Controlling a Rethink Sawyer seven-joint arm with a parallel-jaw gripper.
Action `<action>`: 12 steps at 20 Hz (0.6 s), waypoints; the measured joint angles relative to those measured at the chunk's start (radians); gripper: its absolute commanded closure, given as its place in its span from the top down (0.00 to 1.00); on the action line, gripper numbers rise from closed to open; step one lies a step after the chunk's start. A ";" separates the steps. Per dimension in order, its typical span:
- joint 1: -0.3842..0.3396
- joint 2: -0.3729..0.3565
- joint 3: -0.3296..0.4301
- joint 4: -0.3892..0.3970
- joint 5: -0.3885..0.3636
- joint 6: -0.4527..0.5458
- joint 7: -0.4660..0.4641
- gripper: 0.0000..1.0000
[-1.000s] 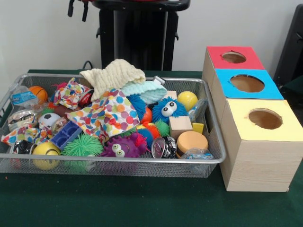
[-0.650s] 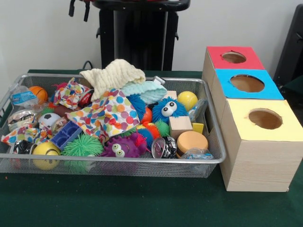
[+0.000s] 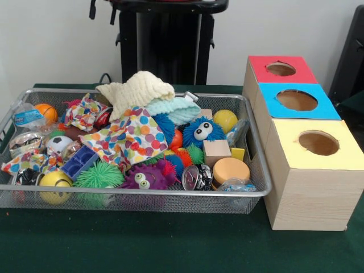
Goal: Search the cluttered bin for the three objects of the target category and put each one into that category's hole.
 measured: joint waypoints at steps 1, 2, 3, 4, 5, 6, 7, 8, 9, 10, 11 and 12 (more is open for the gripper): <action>0.011 -0.019 0.011 0.000 -0.005 0.008 0.000 1.00; 0.022 -0.037 0.022 0.001 -0.011 0.017 0.000 1.00; 0.033 -0.056 0.033 0.001 -0.016 0.025 0.000 1.00; 0.045 -0.087 0.053 0.001 -0.026 0.032 0.000 1.00; 0.063 -0.124 0.076 0.001 -0.041 0.042 0.000 1.00; 0.071 -0.139 0.084 0.001 -0.048 0.048 0.001 1.00; 0.104 -0.186 0.111 0.002 -0.075 0.073 0.007 1.00; 0.117 -0.203 0.120 0.002 -0.086 0.085 0.011 1.00; 0.142 -0.232 0.136 0.002 -0.107 0.112 0.019 1.00; 0.168 -0.262 0.152 0.002 -0.127 0.140 0.027 1.00; 0.195 -0.293 0.167 0.002 -0.150 0.174 0.039 1.00; 0.211 -0.312 0.176 0.002 -0.164 0.198 0.048 1.00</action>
